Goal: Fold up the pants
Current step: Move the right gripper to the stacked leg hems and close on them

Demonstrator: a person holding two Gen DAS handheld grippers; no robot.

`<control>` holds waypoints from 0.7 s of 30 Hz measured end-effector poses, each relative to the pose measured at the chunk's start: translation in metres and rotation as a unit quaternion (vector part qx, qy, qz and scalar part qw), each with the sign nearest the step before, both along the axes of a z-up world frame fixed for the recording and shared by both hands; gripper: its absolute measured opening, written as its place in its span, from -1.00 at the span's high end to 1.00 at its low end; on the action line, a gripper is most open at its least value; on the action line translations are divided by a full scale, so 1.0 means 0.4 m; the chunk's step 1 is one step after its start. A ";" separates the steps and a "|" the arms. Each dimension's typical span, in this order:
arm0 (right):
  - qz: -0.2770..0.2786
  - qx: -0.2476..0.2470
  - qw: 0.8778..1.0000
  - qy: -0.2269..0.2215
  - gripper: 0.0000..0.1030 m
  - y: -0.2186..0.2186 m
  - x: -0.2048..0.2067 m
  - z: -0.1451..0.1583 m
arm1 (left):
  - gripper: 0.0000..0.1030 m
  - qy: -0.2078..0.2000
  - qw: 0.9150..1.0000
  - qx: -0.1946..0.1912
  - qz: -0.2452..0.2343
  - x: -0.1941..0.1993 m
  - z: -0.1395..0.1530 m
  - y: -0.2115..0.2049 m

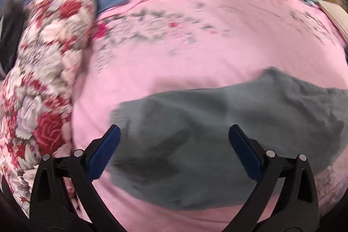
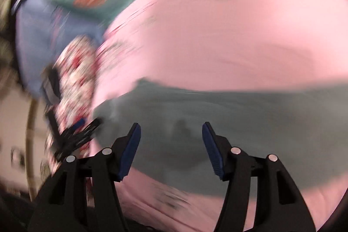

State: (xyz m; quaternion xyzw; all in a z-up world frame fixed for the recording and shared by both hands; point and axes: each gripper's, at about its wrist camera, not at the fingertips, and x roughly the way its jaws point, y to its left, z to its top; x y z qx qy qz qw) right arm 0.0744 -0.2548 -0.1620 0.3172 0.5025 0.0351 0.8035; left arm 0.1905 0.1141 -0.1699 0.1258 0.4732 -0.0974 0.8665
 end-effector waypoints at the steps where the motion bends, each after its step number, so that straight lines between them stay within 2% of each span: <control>1: -0.044 -0.009 0.999 0.003 -0.16 -0.051 -0.040 0.002 | -0.96 0.000 1.000 -0.003 -0.014 -0.010 0.001 -0.028; 2: -0.097 -0.022 0.995 -0.001 -0.16 -0.118 -0.100 0.014 | -0.96 0.000 1.000 -0.008 -0.031 -0.026 0.004 -0.063; 5: -0.198 -0.074 0.977 0.001 -0.16 -0.271 -0.224 0.039 | -0.96 -0.001 0.997 -0.021 -0.068 -0.084 0.028 -0.178; 9: -0.253 -0.126 0.959 0.020 -0.16 -0.427 -0.310 0.029 | -0.96 -0.002 0.995 -0.044 -0.090 -0.176 0.052 -0.313; 11: -0.258 -0.137 0.956 0.024 -0.14 -0.482 -0.329 0.013 | -0.96 0.001 0.995 -0.036 -0.093 -0.217 0.053 -0.375; 14: -0.233 -0.132 0.963 0.013 -0.02 -0.562 -0.344 -0.017 | -0.96 0.001 0.994 -0.021 -0.105 -0.275 0.062 -0.456; 18: -0.201 -0.110 0.973 0.010 0.09 -0.587 -0.324 -0.056 | -0.96 -0.007 0.993 0.014 -0.121 -0.346 0.083 -0.543; 21: -0.183 -0.124 0.975 -0.005 0.09 -0.588 -0.309 -0.054 | -0.96 -0.007 0.993 0.024 -0.119 -0.365 0.097 -0.585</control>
